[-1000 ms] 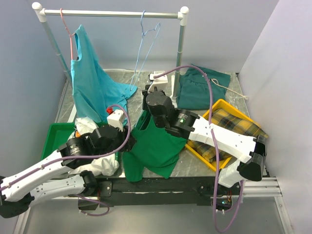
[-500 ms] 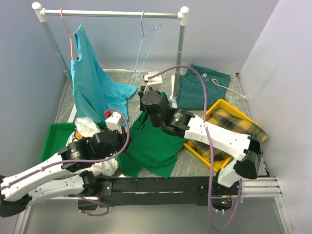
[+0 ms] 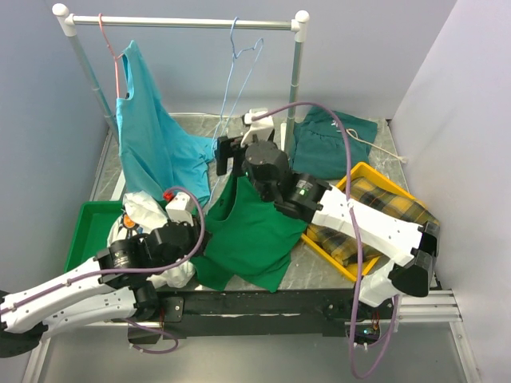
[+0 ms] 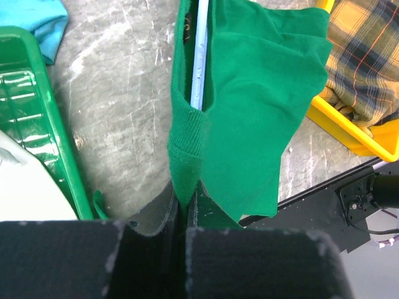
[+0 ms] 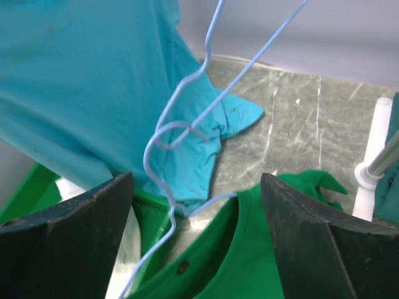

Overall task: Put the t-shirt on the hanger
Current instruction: Place the hanger at the clothesline.

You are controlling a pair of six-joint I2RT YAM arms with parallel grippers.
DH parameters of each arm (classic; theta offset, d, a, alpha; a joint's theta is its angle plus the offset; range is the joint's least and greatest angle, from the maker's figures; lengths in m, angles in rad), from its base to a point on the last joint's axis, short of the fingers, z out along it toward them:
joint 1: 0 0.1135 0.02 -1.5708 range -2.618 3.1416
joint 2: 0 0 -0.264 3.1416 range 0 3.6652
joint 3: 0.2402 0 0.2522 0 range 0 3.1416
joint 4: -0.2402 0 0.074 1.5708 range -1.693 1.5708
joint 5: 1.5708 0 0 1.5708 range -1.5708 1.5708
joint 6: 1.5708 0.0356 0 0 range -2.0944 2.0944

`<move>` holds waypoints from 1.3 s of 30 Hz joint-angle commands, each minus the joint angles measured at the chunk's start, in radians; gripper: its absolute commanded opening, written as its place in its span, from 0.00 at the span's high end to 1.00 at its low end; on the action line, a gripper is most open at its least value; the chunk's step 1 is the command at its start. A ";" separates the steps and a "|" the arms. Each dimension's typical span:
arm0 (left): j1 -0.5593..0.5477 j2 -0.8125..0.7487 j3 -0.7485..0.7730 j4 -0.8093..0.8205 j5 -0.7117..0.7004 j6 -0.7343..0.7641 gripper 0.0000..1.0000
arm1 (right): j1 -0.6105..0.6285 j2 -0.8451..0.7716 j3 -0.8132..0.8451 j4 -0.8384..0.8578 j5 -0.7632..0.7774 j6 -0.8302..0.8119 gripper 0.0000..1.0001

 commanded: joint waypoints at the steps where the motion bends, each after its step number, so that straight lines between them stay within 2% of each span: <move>1: -0.005 -0.026 -0.008 0.030 -0.021 -0.051 0.99 | -0.055 0.031 0.117 0.012 -0.061 0.026 0.07; 6: -0.007 -0.049 -0.029 0.030 0.012 -0.031 0.99 | -0.097 0.132 0.258 -0.005 -0.114 0.057 0.01; 12: -0.010 -0.054 -0.026 0.016 0.065 -0.025 0.99 | -0.104 0.284 0.450 -0.065 -0.124 0.066 0.00; 18: -0.013 -0.002 -0.003 -0.037 0.075 -0.069 0.99 | -0.106 0.382 0.544 -0.122 -0.057 0.081 0.01; 24: -0.013 0.012 -0.012 -0.076 0.056 -0.184 0.99 | -0.107 0.356 0.481 -0.136 0.021 0.098 0.02; 28: -0.013 -0.011 -0.029 -0.082 0.029 -0.247 0.99 | -0.107 0.280 0.366 -0.120 0.069 0.101 0.02; 33: -0.013 -0.016 -0.016 -0.102 -0.021 -0.281 0.99 | -0.112 0.218 0.285 -0.119 0.119 0.106 0.04; 39: -0.013 0.004 0.038 -0.109 -0.111 -0.290 0.99 | -0.130 0.074 0.112 -0.058 0.124 0.134 0.03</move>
